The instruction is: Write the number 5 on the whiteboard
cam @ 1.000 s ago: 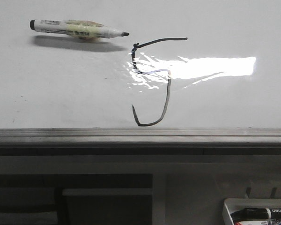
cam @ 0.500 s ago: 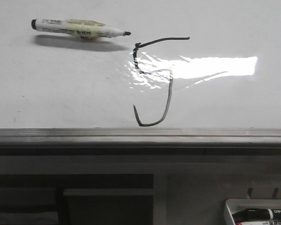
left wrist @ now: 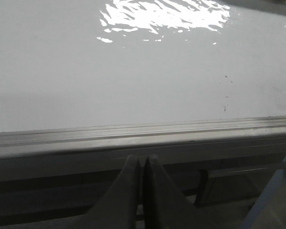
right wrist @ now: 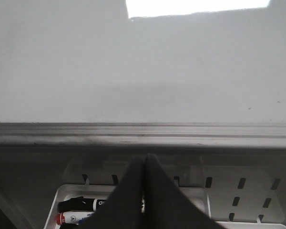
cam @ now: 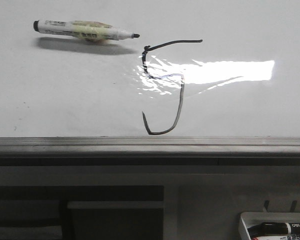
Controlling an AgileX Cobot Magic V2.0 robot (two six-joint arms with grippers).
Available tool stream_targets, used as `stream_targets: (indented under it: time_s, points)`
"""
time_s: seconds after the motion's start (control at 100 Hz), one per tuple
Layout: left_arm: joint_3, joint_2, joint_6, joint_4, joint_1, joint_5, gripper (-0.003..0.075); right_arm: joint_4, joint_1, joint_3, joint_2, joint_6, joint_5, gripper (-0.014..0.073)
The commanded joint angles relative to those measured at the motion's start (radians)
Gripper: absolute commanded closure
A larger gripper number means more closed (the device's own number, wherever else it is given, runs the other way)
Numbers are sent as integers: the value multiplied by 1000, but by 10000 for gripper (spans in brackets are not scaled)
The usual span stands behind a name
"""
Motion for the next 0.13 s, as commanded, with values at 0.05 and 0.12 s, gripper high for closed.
stream_targets:
  time_s: [0.05,0.12]
  points:
    - [16,-25,-4,-11,4,-53,741,1,-9,25,-19,-13,-16,655]
    - [16,-25,-4,-11,4,-53,741,1,-9,25,-19,-13,-16,655]
